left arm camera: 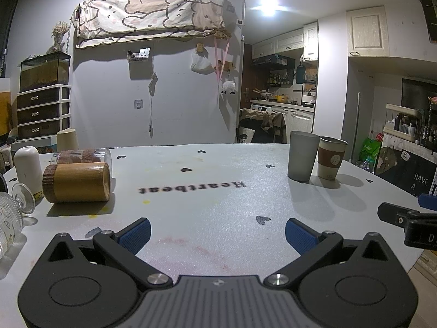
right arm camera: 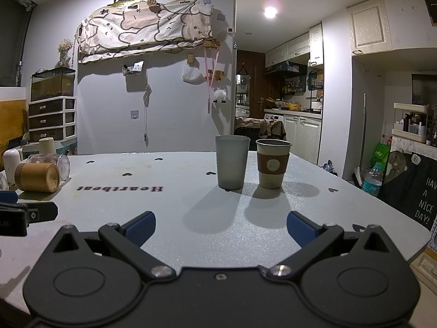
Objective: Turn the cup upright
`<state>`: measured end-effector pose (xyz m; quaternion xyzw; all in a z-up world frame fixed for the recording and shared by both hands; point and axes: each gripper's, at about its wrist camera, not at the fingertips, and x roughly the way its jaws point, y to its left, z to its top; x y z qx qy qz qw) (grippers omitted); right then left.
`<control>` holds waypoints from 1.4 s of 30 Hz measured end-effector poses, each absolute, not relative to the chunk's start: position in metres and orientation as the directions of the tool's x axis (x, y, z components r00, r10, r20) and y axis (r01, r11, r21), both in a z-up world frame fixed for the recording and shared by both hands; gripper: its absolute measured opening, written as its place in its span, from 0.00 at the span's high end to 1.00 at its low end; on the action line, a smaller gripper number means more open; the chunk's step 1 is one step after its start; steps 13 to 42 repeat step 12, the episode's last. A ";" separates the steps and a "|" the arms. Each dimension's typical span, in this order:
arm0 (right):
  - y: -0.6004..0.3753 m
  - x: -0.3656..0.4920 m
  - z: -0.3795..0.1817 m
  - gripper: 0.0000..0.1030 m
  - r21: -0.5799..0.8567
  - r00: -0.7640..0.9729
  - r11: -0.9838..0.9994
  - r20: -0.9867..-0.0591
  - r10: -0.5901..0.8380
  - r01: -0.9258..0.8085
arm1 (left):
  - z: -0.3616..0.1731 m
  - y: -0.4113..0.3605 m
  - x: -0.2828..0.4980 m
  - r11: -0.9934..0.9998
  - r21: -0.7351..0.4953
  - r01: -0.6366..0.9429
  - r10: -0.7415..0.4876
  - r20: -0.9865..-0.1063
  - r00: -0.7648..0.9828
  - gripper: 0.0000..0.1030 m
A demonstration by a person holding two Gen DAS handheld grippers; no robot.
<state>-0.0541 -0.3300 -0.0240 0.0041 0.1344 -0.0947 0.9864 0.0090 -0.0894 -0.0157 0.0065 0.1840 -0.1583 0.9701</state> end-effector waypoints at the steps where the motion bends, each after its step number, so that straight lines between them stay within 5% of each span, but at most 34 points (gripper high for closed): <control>1: -0.330 -0.054 -0.024 0.00 -0.017 0.946 0.982 -0.266 -0.186 0.188 | -0.016 -0.089 0.009 0.950 -0.045 0.310 -0.305 -0.359 0.882 0.00; 42: -0.330 -0.052 -0.022 0.00 -0.020 0.944 0.982 -0.271 -0.186 0.187 | -0.015 -0.089 0.009 0.950 -0.045 0.309 -0.304 -0.360 0.882 0.00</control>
